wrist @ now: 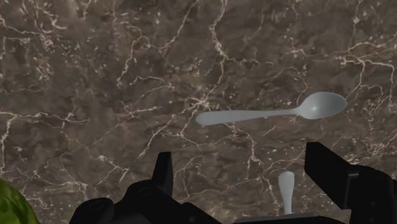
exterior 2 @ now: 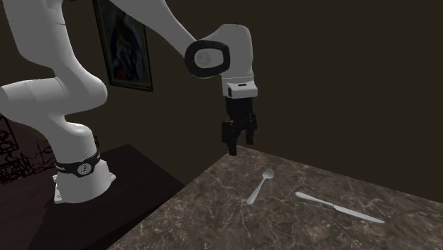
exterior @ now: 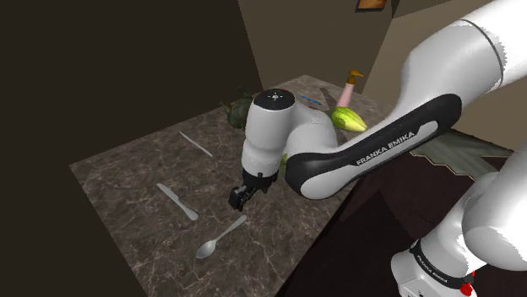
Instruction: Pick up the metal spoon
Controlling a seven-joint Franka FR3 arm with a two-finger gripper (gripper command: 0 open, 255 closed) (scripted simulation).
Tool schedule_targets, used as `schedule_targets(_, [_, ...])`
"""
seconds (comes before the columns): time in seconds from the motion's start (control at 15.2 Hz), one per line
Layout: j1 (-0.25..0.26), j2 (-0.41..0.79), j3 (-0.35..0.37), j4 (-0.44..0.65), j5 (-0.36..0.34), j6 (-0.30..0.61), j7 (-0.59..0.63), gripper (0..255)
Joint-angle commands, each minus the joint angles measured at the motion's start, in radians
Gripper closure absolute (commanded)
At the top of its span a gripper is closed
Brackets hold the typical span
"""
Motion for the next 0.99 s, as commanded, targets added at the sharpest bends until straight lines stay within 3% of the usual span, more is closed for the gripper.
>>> schedule_targets(0.0, [0.022,0.092,0.004,0.054,-0.091,0.013,0.082,0])
schedule_targets(0.46, [0.177,0.378,-0.065,0.276,-0.319,0.011,0.276,0])
schedule_targets(0.79, [0.296,0.566,-0.121,0.468,-0.406,-0.013,0.342,0])
schedule_targets(0.92, [0.311,0.595,-0.132,0.49,-0.418,-0.008,0.351,0])
